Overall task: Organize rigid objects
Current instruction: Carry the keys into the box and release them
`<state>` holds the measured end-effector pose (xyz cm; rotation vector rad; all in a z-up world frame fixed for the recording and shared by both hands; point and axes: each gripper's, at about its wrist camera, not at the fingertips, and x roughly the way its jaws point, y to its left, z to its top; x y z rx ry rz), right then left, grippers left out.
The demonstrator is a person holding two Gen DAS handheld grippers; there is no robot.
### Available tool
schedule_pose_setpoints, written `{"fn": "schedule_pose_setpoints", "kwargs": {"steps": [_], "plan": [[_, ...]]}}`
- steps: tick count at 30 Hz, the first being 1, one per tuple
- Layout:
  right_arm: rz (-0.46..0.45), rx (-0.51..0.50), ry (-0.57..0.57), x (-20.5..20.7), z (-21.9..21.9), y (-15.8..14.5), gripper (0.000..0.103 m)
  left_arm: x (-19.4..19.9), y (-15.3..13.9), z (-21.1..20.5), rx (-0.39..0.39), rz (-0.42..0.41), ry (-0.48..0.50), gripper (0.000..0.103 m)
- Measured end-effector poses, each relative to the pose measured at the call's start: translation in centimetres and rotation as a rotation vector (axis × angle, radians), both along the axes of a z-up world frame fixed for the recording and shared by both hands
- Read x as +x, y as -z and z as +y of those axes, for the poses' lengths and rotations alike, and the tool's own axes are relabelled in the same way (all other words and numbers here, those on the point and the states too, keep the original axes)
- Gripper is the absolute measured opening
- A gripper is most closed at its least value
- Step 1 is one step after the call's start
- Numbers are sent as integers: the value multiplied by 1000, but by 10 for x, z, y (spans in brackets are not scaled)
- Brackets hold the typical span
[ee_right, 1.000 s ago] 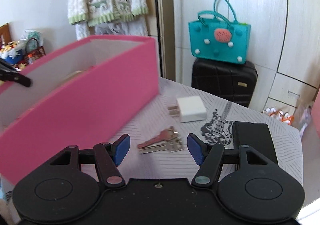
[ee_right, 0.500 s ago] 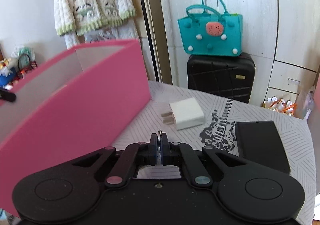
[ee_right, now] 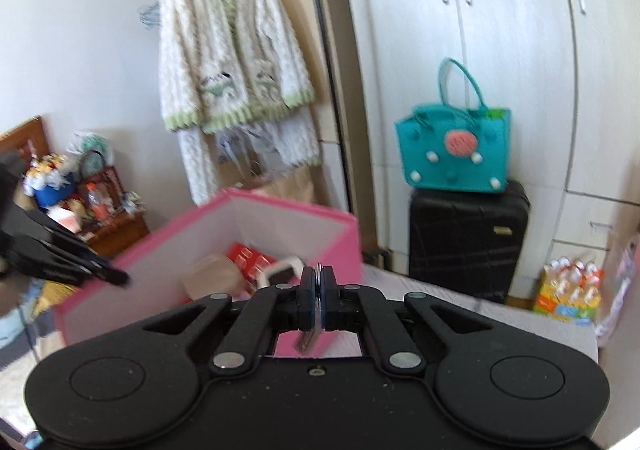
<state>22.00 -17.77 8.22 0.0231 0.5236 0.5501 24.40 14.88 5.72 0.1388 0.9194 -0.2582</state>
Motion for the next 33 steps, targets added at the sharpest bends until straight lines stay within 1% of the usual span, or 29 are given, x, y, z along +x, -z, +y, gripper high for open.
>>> {"fn": "schedule_pose_setpoints", "kwargs": {"steps": [4, 8, 13, 21, 23, 24, 26, 28, 30, 32, 33], "plan": [[-36, 21, -50, -7, 13, -24, 4, 0, 0, 2, -7, 4, 7, 7], [-31, 64, -116, -13, 28, -31, 4, -2, 2, 3, -15, -9, 5, 7], [30, 105, -190, -8, 51, -18, 4, -1, 2, 7, -43, -2, 4, 7], [166, 116, -232, 6, 82, 17, 5, -1, 2, 8, -41, -8, 5, 7], [165, 93, -221, 8, 86, 23, 6, -2, 2, 8, -42, -6, 4, 7], [148, 73, -203, 8, 87, 24, 10, -2, 1, 8, -41, -7, 5, 7], [128, 48, -170, 6, 83, 23, 10, -2, 1, 7, -40, -7, 4, 7], [125, 75, -157, 0, 71, 19, 11, -2, 2, 7, -39, -8, 4, 7], [96, 72, -129, -5, 57, 13, 11, -2, 2, 7, -39, -9, 2, 7], [67, 55, -83, -12, 39, 8, 16, -1, 2, 7, -44, -7, -2, 7], [63, 48, -59, -13, 31, 6, 20, -1, 2, 7, -45, -7, -4, 7]]}}
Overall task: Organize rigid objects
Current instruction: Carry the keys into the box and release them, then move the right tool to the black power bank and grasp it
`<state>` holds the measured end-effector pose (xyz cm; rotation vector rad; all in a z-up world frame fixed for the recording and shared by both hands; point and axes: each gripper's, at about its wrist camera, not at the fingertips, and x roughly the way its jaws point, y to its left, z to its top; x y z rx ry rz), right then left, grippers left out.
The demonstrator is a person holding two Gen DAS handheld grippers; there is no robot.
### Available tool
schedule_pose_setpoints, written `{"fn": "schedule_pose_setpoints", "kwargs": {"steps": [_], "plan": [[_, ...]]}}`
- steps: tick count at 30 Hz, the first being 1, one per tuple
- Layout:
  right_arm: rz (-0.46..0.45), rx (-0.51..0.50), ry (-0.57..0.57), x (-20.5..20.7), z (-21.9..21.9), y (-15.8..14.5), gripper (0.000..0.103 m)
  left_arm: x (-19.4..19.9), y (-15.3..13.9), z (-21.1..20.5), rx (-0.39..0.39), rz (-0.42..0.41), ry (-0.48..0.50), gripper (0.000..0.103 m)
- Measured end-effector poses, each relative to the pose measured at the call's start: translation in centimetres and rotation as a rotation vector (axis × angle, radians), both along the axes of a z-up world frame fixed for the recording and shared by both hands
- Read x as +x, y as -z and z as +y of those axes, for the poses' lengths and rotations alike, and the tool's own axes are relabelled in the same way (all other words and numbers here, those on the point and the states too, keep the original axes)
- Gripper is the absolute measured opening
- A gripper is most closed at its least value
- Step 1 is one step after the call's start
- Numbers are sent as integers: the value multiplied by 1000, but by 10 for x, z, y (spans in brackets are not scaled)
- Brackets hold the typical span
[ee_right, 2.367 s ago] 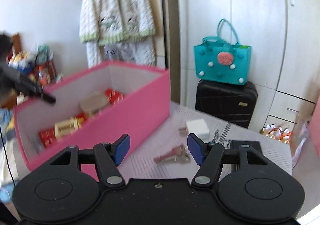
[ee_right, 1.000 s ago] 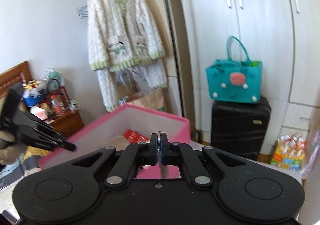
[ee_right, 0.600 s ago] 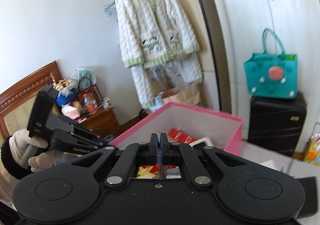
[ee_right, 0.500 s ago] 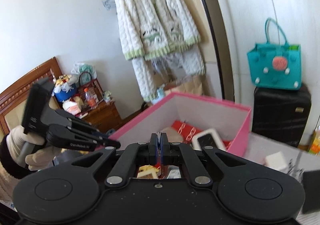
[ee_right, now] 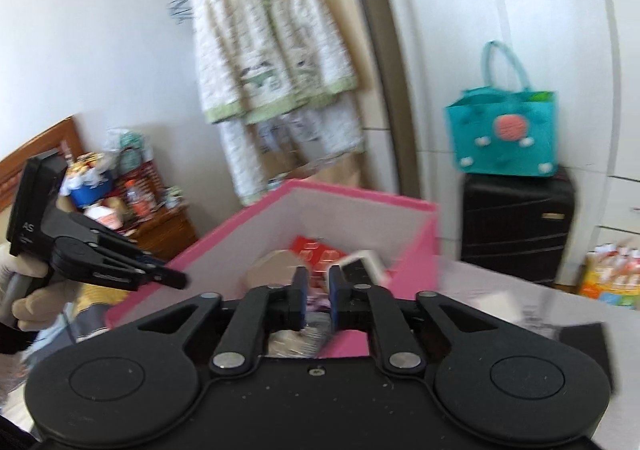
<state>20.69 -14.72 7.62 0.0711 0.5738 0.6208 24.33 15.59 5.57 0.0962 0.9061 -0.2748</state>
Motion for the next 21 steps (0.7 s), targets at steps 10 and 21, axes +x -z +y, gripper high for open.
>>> {"fn": "schedule_pose_setpoints", "kwargs": {"steps": [10, 21], "plan": [[110, -144, 252, 1, -115, 30, 38, -5, 3, -1, -6, -21, -8, 7], [175, -210, 245, 38, -152, 85, 67, -4, 2, -8, 36, -11, -17, 7]]}}
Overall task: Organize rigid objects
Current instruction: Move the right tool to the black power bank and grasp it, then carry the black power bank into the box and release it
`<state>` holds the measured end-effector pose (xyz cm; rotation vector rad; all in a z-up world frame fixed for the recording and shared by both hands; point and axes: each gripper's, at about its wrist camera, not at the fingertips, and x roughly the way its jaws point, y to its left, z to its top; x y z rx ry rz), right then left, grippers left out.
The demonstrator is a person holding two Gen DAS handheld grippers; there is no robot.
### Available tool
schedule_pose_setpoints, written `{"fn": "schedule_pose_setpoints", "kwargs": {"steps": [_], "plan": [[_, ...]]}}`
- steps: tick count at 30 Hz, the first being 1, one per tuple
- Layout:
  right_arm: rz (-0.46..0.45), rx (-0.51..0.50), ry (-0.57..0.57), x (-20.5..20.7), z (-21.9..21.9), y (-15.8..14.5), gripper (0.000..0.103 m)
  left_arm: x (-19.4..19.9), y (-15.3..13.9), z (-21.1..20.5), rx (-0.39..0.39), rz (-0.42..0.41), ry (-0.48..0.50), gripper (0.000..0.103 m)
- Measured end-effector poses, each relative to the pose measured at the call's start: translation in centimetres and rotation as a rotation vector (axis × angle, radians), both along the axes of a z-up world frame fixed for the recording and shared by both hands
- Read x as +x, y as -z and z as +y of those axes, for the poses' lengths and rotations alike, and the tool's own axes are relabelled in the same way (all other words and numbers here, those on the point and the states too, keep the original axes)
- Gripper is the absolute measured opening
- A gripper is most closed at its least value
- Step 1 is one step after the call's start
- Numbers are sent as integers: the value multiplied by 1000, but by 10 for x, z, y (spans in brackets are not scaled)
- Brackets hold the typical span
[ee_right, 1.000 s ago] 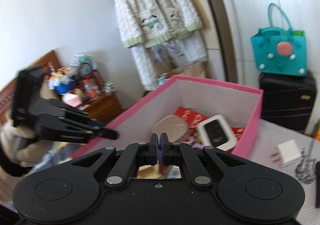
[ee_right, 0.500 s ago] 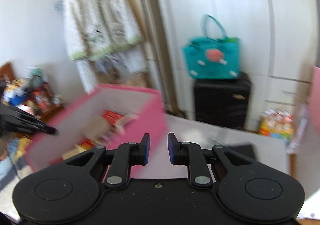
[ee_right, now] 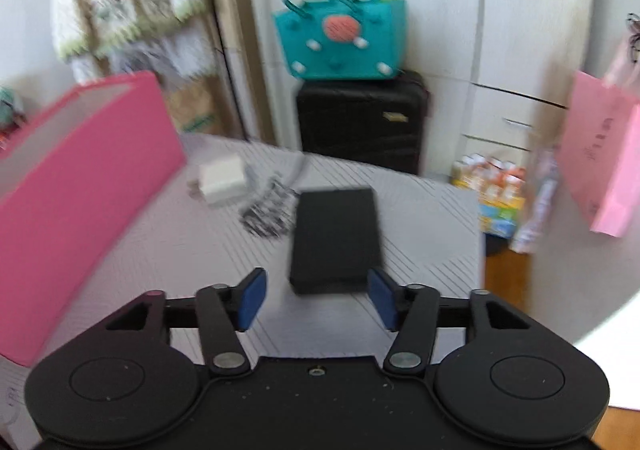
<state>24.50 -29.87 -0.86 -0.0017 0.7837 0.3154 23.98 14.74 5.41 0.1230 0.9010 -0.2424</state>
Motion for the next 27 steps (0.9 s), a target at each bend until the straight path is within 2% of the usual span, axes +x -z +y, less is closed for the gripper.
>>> {"fn": "schedule_pose_setpoints", "kwargs": {"steps": [3, 6, 9, 14, 17, 20, 27], "plan": [[-26, 13, 8, 7, -2, 3, 69, 2, -1, -1, 8, 7, -1, 7], [-37, -29, 12, 15, 7, 4, 72, 2, -1, -2, 16, 11, 0, 7], [-23, -77, 1, 28, 14, 9, 73, 2, -1, -5, 39, 11, 10, 7], [17, -74, 10, 46, 17, 21, 73, 3, -2, -9, 80, 17, 42, 7], [2, -78, 31, 48, 20, 24, 73, 3, -2, -12, 108, 22, 70, 7], [-8, -92, 33, 46, 23, 23, 67, 1, -1, -15, 140, 17, 94, 7], [47, -42, 45, 19, 36, 13, 67, -3, 0, -17, 162, 3, 129, 7]]}}
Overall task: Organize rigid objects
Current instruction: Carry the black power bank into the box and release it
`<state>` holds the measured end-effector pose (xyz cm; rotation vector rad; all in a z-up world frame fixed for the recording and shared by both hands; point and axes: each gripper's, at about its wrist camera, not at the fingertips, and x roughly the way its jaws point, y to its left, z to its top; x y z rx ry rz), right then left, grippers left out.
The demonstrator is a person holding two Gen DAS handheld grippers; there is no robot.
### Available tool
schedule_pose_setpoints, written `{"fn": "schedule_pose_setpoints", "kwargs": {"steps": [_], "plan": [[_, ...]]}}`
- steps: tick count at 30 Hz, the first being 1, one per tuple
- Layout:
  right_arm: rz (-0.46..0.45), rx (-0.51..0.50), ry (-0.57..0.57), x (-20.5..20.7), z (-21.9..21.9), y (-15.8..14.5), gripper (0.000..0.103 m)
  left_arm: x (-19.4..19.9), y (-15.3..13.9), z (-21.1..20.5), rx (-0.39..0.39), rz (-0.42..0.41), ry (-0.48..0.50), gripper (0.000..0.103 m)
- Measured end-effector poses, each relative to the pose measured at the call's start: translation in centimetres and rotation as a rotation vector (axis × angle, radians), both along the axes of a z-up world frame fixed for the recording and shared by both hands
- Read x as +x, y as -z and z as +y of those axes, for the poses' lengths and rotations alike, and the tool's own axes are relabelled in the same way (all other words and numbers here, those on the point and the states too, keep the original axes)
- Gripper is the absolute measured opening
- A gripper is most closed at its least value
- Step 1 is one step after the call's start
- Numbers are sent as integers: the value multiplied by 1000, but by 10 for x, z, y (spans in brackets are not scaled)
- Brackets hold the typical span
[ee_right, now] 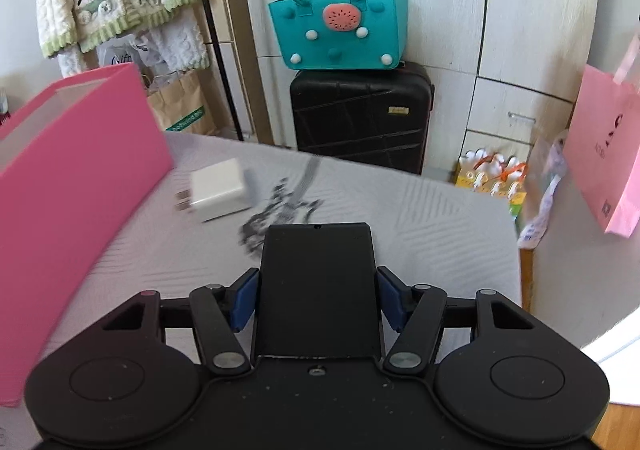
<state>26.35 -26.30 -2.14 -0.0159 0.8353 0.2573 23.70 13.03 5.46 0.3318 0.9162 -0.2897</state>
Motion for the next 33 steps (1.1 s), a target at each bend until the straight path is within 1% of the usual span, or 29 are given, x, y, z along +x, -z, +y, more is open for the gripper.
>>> {"fn": "schedule_pose_setpoints", "kwargs": {"steps": [3, 7, 13, 17, 21, 23, 25, 27, 30, 33], "plan": [[-8, 7, -1, -17, 8, -7, 67, 0, 0, 1, -2, -2, 13, 8], [-45, 37, -9, -42, 18, -22, 67, -1, 0, 2, 5, -4, 40, 8], [-114, 55, -15, -73, 44, -57, 67, -5, 1, 6, -8, -22, 60, 9], [-195, 113, -81, -92, 70, -94, 67, -7, 1, 9, -32, -30, 60, 9], [-250, 160, -183, -100, 102, -126, 67, -7, 1, 12, -53, -36, 59, 10], [-238, 162, -250, -97, 125, -135, 67, -7, 1, 13, -60, -34, 57, 10], [-180, 153, -309, -85, 154, -139, 67, -5, 0, 11, -50, -31, 62, 10], [-136, 98, -399, -71, 192, -140, 67, -5, 0, 10, -39, -29, 63, 10], [-97, 7, -456, -34, 224, -130, 67, -6, 1, 12, -55, -27, 56, 10], [-53, -27, -479, 6, 248, -116, 67, -8, 1, 14, -67, -33, 43, 10]]}}
